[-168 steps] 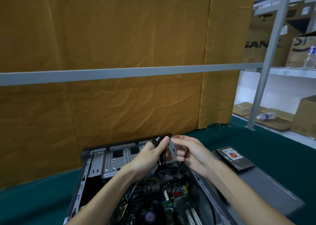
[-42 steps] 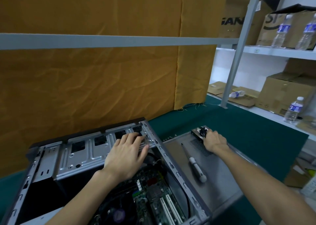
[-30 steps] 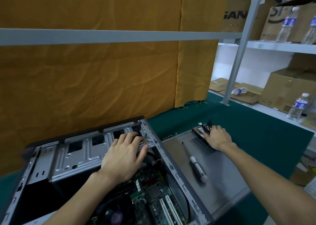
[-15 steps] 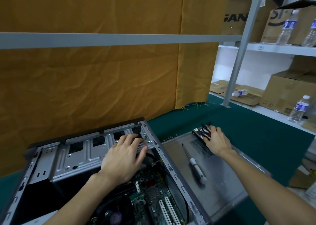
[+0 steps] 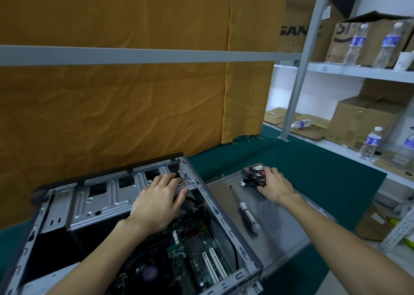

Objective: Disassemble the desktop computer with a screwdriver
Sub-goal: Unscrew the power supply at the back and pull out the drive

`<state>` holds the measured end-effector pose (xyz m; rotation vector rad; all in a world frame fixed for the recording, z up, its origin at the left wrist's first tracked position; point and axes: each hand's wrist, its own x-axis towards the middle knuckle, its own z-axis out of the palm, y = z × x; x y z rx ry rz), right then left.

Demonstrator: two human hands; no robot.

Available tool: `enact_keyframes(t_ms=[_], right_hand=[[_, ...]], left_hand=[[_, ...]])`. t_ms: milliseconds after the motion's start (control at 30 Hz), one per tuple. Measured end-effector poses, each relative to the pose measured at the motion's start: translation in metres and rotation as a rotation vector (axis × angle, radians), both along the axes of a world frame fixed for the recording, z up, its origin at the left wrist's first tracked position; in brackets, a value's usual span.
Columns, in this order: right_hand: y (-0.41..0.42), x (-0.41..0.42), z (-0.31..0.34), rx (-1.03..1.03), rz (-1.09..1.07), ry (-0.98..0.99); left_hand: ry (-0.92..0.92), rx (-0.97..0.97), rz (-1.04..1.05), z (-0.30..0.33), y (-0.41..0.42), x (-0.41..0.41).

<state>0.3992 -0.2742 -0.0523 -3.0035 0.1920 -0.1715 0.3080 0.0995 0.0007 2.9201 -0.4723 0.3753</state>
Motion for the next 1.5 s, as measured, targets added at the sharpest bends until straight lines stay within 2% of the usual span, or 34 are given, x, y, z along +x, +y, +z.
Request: enact_keyframes(t_ms=[200, 333, 633, 733, 933, 1167, 1233, 1300, 1400, 1500], right_hand=[[0.008, 0.001, 0.003, -0.075, 0.068, 0.026], [0.016, 0.005, -0.004, -0.1, 0.046, -0.038], [0.018, 0.013, -0.007, 0.263, -0.007, -0.396], [0.009, 0.013, -0.009, 0.35, -0.08, -0.457], [-0.004, 0.014, -0.026, 0.084, -0.139, -0.237], [-0.004, 0.007, -0.011, 0.006, -0.106, -0.119], [0.004, -0.003, -0.002, -0.042, -0.152, -0.104], [0.022, -0.015, 0.013, -0.071, -0.148, -0.176], [0.062, -0.036, 0.045, 0.148, 0.036, -0.339], [0.115, -0.065, 0.081, 0.426, 0.296, -0.371]], left_hand=[[-0.003, -0.005, -0.003, 0.0, 0.001, 0.0], [-0.007, -0.004, -0.005, -0.001, 0.002, 0.001], [-0.013, 0.009, -0.003, -0.001, 0.003, 0.003], [-0.017, 0.01, -0.003, -0.001, 0.003, 0.004], [-0.023, 0.004, -0.003, -0.003, 0.003, 0.005], [-0.009, -0.01, -0.012, 0.001, 0.003, 0.001], [0.034, -0.032, -0.045, 0.005, 0.005, 0.001], [0.112, -0.091, -0.102, 0.011, 0.013, 0.001], [0.17, -0.143, -0.149, 0.022, 0.029, -0.001], [0.164, -0.123, -0.153, 0.026, 0.05, -0.01]])
